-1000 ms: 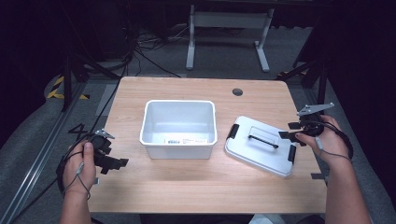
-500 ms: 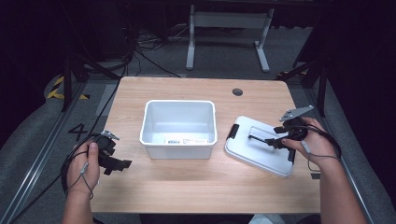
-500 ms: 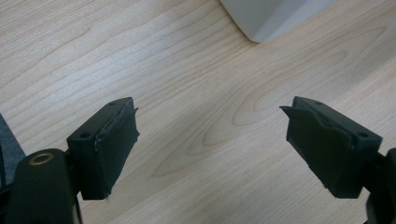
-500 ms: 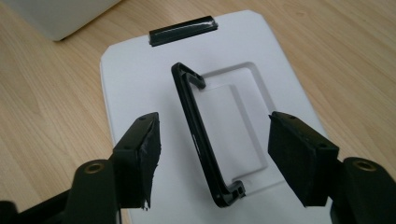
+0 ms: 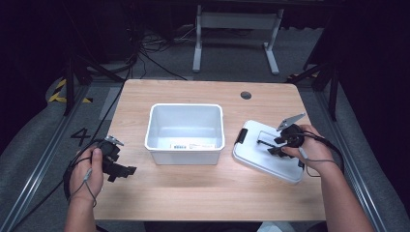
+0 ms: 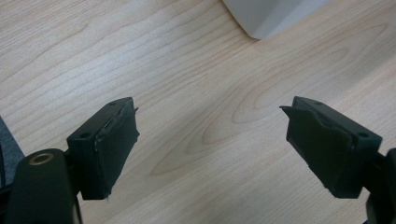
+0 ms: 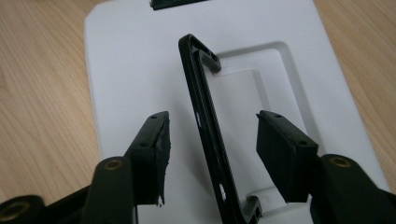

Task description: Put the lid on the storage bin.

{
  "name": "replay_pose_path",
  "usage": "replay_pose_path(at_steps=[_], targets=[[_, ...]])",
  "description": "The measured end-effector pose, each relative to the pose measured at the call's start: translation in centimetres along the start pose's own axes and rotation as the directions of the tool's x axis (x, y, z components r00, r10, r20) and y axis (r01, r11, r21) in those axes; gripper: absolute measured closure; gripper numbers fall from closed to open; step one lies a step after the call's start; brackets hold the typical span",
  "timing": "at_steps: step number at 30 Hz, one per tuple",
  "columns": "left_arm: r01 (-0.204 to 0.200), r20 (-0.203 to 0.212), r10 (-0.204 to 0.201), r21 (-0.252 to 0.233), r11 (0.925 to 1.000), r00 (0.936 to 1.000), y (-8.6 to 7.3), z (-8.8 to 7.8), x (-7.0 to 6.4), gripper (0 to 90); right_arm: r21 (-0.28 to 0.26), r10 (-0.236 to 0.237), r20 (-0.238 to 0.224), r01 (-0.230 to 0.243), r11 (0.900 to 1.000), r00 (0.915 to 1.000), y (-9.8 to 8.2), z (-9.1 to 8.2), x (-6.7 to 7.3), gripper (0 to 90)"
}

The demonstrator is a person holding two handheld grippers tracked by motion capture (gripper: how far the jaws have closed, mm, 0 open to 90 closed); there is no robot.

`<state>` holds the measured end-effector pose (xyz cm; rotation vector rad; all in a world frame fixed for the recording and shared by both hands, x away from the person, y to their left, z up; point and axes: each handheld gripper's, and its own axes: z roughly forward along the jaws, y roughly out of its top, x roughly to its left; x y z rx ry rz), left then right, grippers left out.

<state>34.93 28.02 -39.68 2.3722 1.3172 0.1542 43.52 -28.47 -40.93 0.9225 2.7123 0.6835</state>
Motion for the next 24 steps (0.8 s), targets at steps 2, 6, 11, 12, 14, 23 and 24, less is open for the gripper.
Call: replay_pose_path(at_steps=[2,6,11,12,14,23,24], targets=[[-0.001,-0.003,0.001,-0.008,1.0,1.0,-0.1,-0.1,0.0,16.8,0.007,-0.001,0.0,0.001,1.0,1.0,0.1,0.3,0.0,47.1],[0.002,-0.003,-0.002,-0.014,0.9999,1.0,-0.5,-0.3,0.0,16.8,0.019,0.005,-0.013,-0.005,1.0,0.9999,0.3,0.8,-0.1,50.1],[0.01,-0.007,-0.01,-0.007,0.9999,0.9999,-0.9,-0.3,0.0,16.9,0.061,-0.016,-0.026,0.018,0.998,0.9995,0.6,1.1,-0.3,60.8],[0.01,-0.011,-0.01,-0.006,0.9999,0.9999,-1.1,-0.3,0.0,16.9,0.069,-0.018,-0.028,0.02,0.997,0.9995,0.7,1.2,-0.2,63.2],[0.014,-0.011,-0.014,-0.005,0.9999,0.9998,-1.3,-0.4,0.0,16.9,0.086,-0.024,-0.035,0.027,0.996,0.9991,0.9,1.2,-0.3,70.1],[0.027,-0.016,-0.027,-0.009,0.9996,0.9995,-1.9,-0.7,0.0,16.9,0.108,-0.073,-0.009,0.074,0.991,0.9973,1.3,0.7,-0.6,82.2],[0.027,-0.018,-0.027,-0.012,0.9996,0.9995,-1.9,-0.7,0.1,16.9,0.108,-0.084,-0.005,0.084,0.991,0.9965,1.3,0.6,-0.7,83.1]])
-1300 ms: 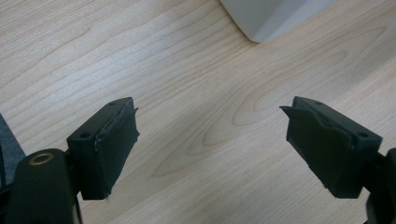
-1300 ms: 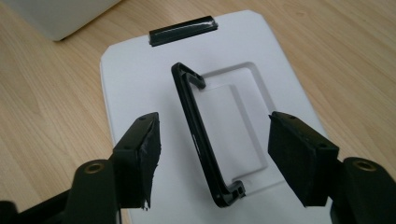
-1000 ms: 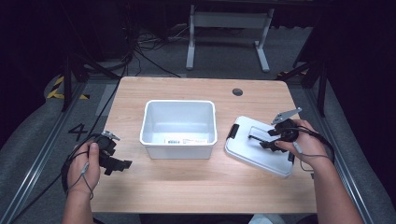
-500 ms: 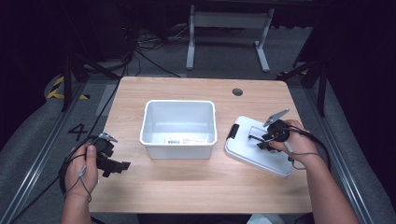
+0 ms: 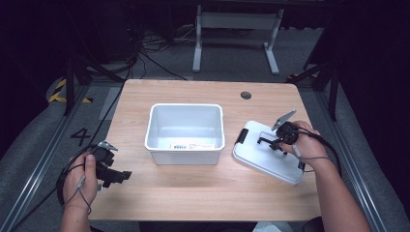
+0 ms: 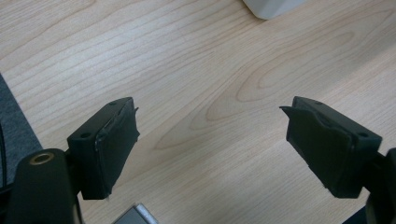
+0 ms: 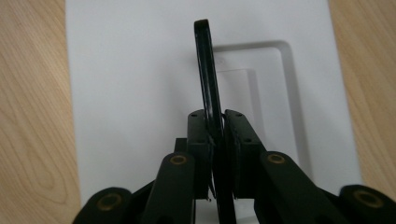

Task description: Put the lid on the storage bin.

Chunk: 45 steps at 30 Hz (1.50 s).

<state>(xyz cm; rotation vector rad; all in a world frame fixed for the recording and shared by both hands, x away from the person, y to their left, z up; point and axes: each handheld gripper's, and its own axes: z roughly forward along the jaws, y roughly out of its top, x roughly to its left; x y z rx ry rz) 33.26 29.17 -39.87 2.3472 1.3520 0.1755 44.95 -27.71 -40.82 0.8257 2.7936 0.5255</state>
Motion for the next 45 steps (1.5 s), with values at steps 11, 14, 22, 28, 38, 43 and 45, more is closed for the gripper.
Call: replay_pose_path(at_steps=[11,14,22,28,38,43,45], targets=[[-0.003,0.002,0.003,0.0,1.0,1.0,0.1,0.0,0.0,16.9,-0.021,-0.057,0.005,0.057,0.998,0.9984,0.1,-0.6,0.0,84.8],[-0.005,0.007,0.005,0.0,1.0,1.0,0.1,0.0,0.0,16.9,-0.046,-0.062,-0.002,0.062,0.997,0.9981,0.0,-1.4,0.1,84.8],[-0.002,0.014,0.002,-0.007,1.0,0.9999,0.1,-0.2,0.0,16.9,-0.101,-0.088,-0.035,0.084,0.991,0.9955,0.6,-3.4,0.4,84.8],[-0.014,0.014,0.014,-0.004,0.9999,0.9998,0.3,0.0,-0.3,16.9,-0.093,-0.101,-0.043,0.097,0.991,0.9939,0.8,-5.3,0.0,84.8],[-0.01,0.016,0.01,-0.005,0.9999,0.9998,0.3,-0.1,0.0,16.9,-0.089,-0.119,-0.022,0.116,0.989,0.9927,1.4,-8.5,-0.7,84.9],[-0.007,0.019,0.007,-0.006,1.0,0.9998,0.4,0.1,0.0,17.0,-0.108,-0.117,-0.011,0.115,0.987,0.9931,2.0,-9.9,-0.8,84.9],[-0.006,0.022,0.006,-0.003,1.0,0.9997,0.5,0.1,0.0,17.0,-0.11,-0.12,-0.005,0.119,0.987,0.9928,2.2,-10.2,-0.9,84.8]])
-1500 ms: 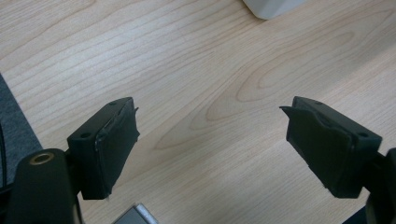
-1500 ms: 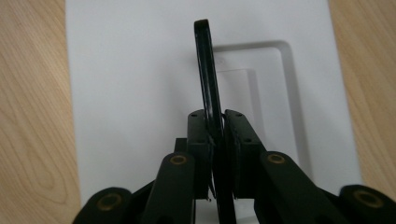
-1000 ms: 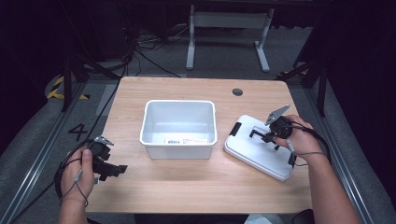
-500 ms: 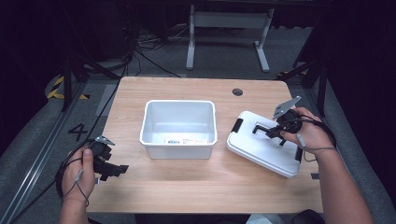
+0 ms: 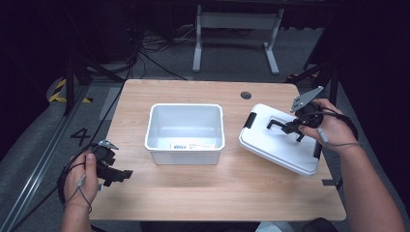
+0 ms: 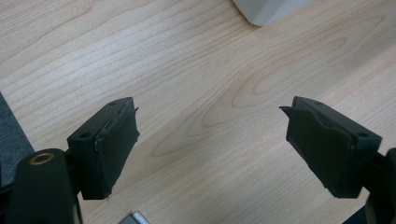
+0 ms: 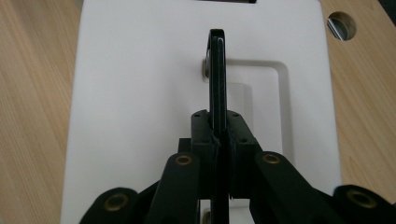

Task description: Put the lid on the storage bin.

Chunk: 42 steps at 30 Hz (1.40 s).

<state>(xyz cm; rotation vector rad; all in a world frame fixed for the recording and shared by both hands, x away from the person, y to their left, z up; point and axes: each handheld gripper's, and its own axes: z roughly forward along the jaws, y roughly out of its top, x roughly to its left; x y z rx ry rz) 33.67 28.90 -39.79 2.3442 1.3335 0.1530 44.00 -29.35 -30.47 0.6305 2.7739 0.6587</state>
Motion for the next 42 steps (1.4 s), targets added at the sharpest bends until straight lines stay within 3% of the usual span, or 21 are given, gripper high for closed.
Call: replay_pose_path(at_steps=[11,20,30,42], targets=[[-0.007,0.005,0.007,-0.003,1.0,1.0,0.2,0.0,0.0,17.0,-0.039,-0.023,0.019,0.024,0.999,0.9995,2.2,-1.8,0.2,84.7],[-0.014,0.013,0.014,-0.003,0.9999,0.9998,0.2,0.2,-0.4,16.9,-0.084,-0.107,-0.002,0.107,0.991,0.9943,6.1,-2.3,1.0,84.7],[-0.005,-0.002,0.005,-0.014,0.9999,1.0,-0.9,-0.6,-0.7,16.9,-0.12,-0.227,-0.05,0.22,0.968,0.9726,12.4,-1.0,2.7,84.8],[0.019,-0.009,-0.019,-0.028,0.9994,0.9998,-2.1,-1.4,-0.6,16.9,-0.146,-0.322,-0.065,0.31,0.939,0.9445,18.0,1.1,4.7,84.9]])
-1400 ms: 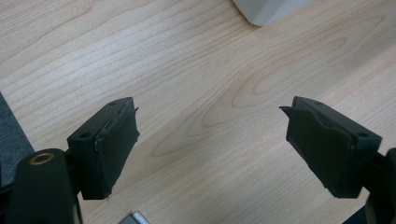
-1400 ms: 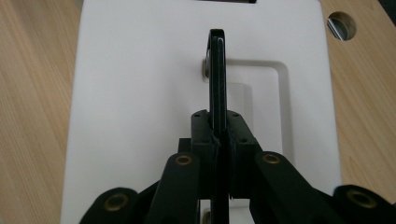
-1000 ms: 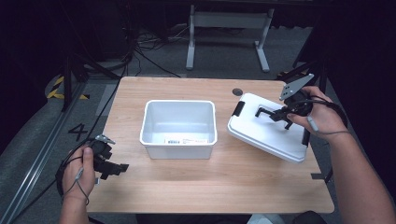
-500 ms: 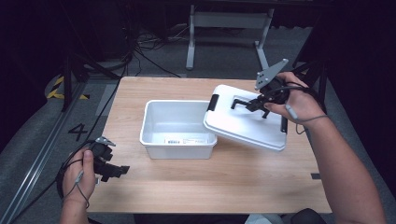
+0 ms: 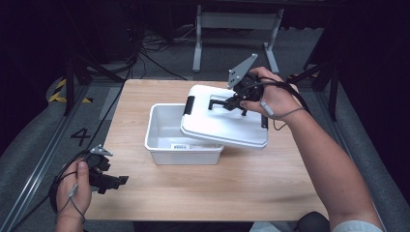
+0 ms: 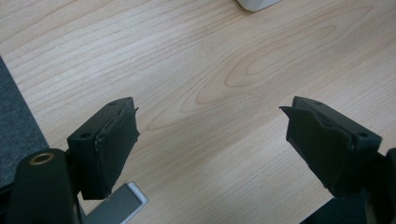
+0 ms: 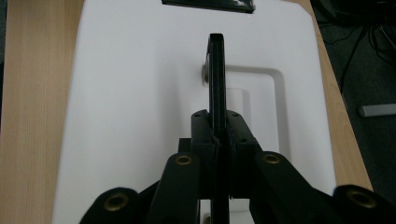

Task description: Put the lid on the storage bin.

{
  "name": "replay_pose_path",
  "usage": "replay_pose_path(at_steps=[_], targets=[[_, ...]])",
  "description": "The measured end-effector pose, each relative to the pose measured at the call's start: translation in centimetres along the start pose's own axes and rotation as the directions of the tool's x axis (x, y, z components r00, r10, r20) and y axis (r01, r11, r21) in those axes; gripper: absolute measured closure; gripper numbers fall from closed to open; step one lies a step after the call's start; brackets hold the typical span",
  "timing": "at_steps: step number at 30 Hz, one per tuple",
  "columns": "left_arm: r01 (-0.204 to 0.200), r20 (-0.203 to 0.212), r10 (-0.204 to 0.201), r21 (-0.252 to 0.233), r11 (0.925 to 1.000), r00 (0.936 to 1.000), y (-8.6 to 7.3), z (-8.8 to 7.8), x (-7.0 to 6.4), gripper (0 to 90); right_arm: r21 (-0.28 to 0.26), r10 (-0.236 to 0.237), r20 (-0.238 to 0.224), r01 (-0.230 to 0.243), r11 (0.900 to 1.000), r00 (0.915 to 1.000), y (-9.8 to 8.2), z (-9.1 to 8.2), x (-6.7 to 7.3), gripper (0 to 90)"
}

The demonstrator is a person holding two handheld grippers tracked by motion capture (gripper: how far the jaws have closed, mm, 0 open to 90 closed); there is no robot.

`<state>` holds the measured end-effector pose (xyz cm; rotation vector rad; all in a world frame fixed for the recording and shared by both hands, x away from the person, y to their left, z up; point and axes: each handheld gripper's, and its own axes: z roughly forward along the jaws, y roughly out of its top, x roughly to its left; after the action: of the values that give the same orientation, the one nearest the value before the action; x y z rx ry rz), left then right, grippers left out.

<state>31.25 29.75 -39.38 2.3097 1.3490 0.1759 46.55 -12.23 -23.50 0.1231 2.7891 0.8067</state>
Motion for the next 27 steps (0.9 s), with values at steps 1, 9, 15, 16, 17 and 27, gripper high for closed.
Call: replay_pose_path(at_steps=[1,9,15,16,17,27], targets=[[0.0,0.0,0.0,0.001,1.0,1.0,0.0,0.0,0.0,17.0,0.002,0.0,-0.009,0.0,1.0,1.0,0.3,0.2,0.0,84.9],[-0.01,0.001,0.01,-0.003,0.9999,1.0,0.0,-0.1,0.0,16.9,-0.003,-0.018,-0.028,0.018,1.0,0.9995,2.1,1.7,-0.2,84.9],[-0.01,0.006,0.01,-0.005,0.9999,0.9999,0.1,-0.3,0.1,16.9,-0.006,-0.04,-0.046,0.04,0.999,0.9981,3.2,3.0,-0.1,84.9],[-0.006,0.004,0.006,-0.008,0.9999,1.0,0.1,-0.3,0.2,16.9,-0.001,-0.047,-0.045,0.047,0.999,0.9979,3.5,3.3,-0.1,84.9],[-0.001,0.005,0.001,-0.009,1.0,1.0,0.1,-0.3,0.2,16.9,-0.001,-0.051,-0.038,0.051,0.999,0.998,3.7,3.4,-0.1,84.9],[-0.015,0.023,0.015,-0.002,0.9999,0.9996,0.4,-0.1,0.2,16.9,-0.024,-0.087,-0.051,0.086,0.996,0.9949,5.8,5.1,0.6,84.9]])
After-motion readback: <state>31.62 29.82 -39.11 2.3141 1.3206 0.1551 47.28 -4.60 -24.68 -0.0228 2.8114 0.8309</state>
